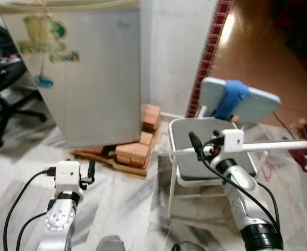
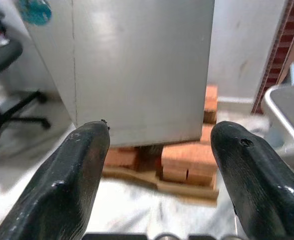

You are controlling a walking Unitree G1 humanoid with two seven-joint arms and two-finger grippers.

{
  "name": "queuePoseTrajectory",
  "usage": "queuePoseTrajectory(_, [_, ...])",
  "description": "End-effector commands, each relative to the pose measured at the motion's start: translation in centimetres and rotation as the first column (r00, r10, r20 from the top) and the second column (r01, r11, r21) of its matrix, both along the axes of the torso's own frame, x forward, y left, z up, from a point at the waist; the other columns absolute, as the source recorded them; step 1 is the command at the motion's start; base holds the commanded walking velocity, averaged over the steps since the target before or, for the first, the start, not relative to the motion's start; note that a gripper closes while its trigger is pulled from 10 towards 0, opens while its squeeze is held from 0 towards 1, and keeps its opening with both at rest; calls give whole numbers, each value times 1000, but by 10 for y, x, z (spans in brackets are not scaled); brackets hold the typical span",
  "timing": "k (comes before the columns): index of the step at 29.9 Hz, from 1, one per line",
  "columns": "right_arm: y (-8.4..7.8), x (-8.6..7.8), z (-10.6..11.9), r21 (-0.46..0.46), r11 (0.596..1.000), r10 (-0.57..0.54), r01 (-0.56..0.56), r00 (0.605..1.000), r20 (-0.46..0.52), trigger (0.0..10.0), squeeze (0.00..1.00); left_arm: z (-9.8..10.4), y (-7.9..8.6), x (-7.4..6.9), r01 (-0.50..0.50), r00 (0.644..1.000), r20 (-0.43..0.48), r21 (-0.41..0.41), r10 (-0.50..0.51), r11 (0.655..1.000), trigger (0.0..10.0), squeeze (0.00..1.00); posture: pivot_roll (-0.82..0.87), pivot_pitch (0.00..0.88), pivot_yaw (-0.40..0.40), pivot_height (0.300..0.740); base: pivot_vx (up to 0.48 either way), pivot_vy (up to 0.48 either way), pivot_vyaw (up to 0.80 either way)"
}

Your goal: Restocking fridge

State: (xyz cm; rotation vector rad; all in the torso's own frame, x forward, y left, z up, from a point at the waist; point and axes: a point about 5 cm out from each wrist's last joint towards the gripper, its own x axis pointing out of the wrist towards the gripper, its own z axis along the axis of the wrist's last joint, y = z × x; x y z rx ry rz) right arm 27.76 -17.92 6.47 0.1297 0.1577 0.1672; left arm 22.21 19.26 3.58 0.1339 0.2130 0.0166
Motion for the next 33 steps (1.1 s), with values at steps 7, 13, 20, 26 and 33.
queuePoseTrajectory(7, [13,4,4,36,999,35,-37,999,37,10000,0,2,9,-2,-20,1000,18,24,20,1000,10000,0,127,0,-6,740,0,480,0])
queuePoseTrajectory(13, [13,-1,3,44,997,61,-63,997,43,10000,0,0,12,-2,-20,1000,-1,17,20,1000,10000,0,126,0,-13,740,0,480,0])
queuePoseTrajectory(20, [8,-1,-4,-5,999,38,-37,998,46,10000,0,3,15,17,6,1000,15,-2,-5,1000,10000,0,122,0,-24,740,0,480,0])
queuePoseTrajectory(26, [1,-4,-9,-29,999,-14,15,999,41,10000,0,9,9,18,29,998,50,8,-29,1000,10000,0,116,0,-11,740,0,451,0])
queuePoseTrajectory(33, [-3,-9,-14,-55,998,-37,40,998,42,10000,0,6,2,10,21,998,67,-10,-21,1000,10000,0,107,0,-10,740,0,0,0])
